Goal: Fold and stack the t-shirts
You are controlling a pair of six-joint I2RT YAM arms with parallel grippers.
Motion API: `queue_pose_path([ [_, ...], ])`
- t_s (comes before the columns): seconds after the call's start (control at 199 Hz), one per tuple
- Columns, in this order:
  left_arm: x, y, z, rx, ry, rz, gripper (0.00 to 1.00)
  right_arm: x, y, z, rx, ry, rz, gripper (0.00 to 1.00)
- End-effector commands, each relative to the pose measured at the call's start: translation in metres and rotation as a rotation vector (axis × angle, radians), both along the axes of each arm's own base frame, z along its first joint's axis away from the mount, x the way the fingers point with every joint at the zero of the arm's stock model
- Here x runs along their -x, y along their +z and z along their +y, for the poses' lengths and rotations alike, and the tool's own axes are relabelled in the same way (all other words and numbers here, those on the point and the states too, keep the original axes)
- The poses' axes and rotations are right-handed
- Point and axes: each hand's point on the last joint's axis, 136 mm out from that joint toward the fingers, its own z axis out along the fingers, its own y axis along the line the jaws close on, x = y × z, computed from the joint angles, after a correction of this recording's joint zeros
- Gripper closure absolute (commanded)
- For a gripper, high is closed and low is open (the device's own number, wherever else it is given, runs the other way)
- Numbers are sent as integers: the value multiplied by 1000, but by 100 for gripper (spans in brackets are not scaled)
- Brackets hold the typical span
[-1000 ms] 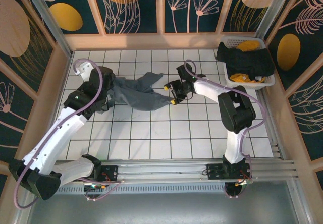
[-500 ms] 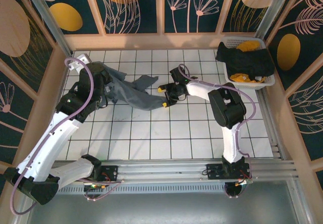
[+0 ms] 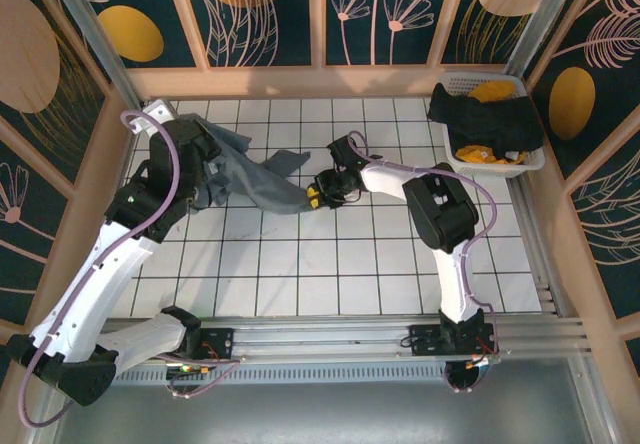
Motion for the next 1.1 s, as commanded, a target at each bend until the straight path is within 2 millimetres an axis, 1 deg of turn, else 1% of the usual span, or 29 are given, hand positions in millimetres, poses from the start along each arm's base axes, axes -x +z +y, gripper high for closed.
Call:
queue_pose_path([
  [0.0, -2, 40, 4, 31, 14, -119, 100, -10, 2, 0, 4, 4, -31, 100],
  [0.03, -2, 42, 3, 32, 10, -125, 100, -19, 10, -4, 19, -2, -73, 100],
  [0.065, -2, 45, 2, 35, 0, -135, 100, -31, 25, -11, 41, -11, -141, 100],
  [0.095, -3, 47, 0, 37, -11, -142, 100, -42, 39, -16, 64, -18, -206, 100],
  [0.13, -4, 50, -3, 42, -23, -152, 100, -52, 60, -20, 86, -19, -288, 100],
  [0.145, -4, 51, -4, 43, -28, -156, 100, -64, 68, -33, 102, -44, -324, 100],
  [0.196, -7, 56, -9, 49, -52, -175, 100, -85, 100, -53, 143, -70, -443, 100],
  [0.251, -10, 64, -15, 48, -79, -203, 100, -104, 138, -76, 189, -95, -575, 100],
  [0.306, -14, 74, -20, 43, -98, -228, 100, -118, 175, -100, 240, -119, -697, 100],
  [0.361, -19, 84, -23, 37, -107, -249, 100, -127, 212, -123, 291, -138, -812, 100],
  [0.456, -24, 104, -28, 32, -121, -295, 100, -134, 274, -156, 361, -159, -1002, 100],
  [0.557, -22, 124, -31, 46, -147, -352, 100, -130, 331, -184, 440, -177, -1165, 100],
  [0.582, -20, 129, -32, 50, -154, -364, 99, -126, 346, -189, 454, -181, -1205, 100],
  [0.667, -13, 144, -34, 67, -183, -406, 95, -114, 388, -205, 500, -198, -1319, 100],
  [0.787, 11, 171, -30, 116, -227, -501, 91, -86, 440, -229, 554, -258, -1446, 100],
  [0.898, 35, 194, -27, 173, -274, -593, 88, -52, 486, -252, 610, -339, -1549, 100],
  [0.953, 44, 201, -27, 203, -296, -624, 87, -37, 505, -265, 645, -386, -1586, 100],
  [0.993, 46, 203, -29, 225, -315, -634, 85, -31, 512, -271, 663, -406, -1597, 100],
  [1.048, 43, 199, -34, 251, -334, -627, 84, -28, 519, -279, 682, -427, -1599, 100],
  [1.098, 35, 191, -40, 269, -343, -603, 83, -33, 519, -282, 688, -427, -1599, 100],
])
